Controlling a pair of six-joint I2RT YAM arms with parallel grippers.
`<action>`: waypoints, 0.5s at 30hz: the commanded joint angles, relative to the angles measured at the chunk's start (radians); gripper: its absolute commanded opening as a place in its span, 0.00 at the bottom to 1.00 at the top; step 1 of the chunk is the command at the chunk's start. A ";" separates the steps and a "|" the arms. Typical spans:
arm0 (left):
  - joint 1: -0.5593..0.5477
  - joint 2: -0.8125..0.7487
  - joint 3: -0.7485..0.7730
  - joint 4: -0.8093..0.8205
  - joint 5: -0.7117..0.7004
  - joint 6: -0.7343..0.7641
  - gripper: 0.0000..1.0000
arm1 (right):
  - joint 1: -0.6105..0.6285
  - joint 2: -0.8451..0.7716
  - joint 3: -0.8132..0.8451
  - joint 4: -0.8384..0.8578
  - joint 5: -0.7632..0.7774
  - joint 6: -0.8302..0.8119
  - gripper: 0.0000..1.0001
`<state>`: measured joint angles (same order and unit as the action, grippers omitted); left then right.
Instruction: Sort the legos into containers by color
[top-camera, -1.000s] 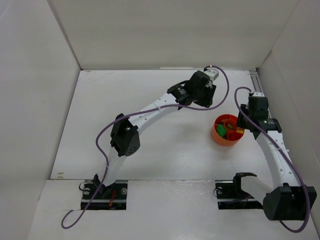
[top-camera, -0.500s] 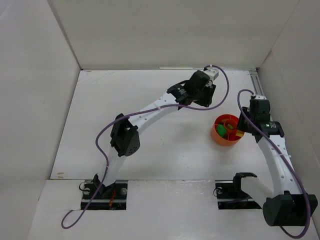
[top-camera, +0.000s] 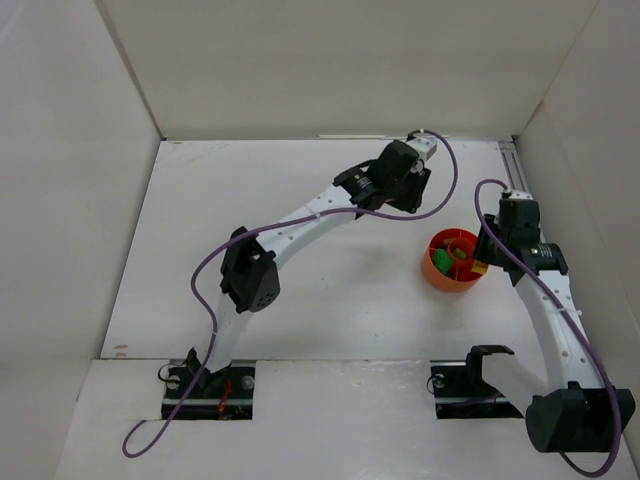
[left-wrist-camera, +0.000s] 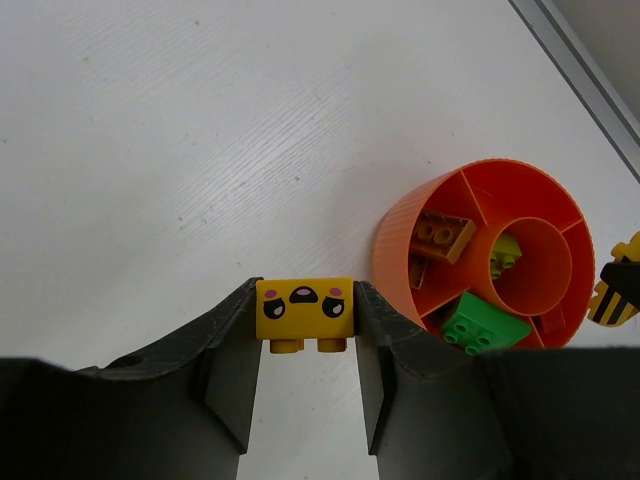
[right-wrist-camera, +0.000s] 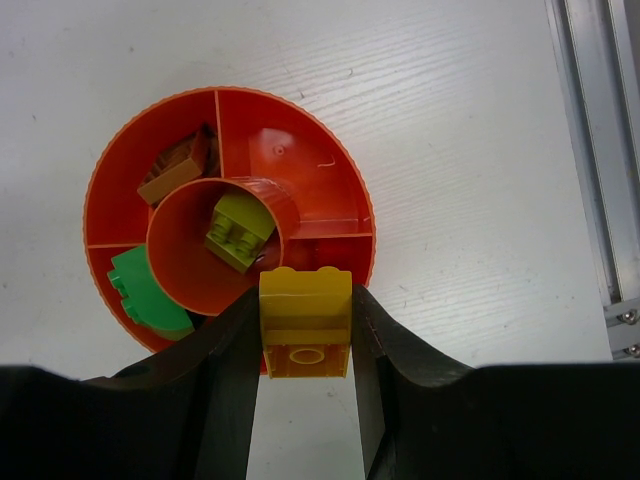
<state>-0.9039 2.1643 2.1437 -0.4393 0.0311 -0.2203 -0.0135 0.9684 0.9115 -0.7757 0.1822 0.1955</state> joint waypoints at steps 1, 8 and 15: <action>0.019 -0.046 0.050 0.001 -0.017 0.022 0.00 | -0.006 -0.020 -0.011 0.045 -0.004 0.010 0.06; 0.019 -0.046 0.050 0.001 -0.017 0.022 0.00 | -0.006 -0.029 -0.011 0.046 -0.004 0.010 0.06; 0.028 -0.046 0.050 0.001 -0.017 0.022 0.00 | -0.006 -0.030 -0.011 0.046 0.005 0.010 0.06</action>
<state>-0.8833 2.1643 2.1437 -0.4404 0.0219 -0.2100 -0.0135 0.9577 0.8982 -0.7700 0.1825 0.1955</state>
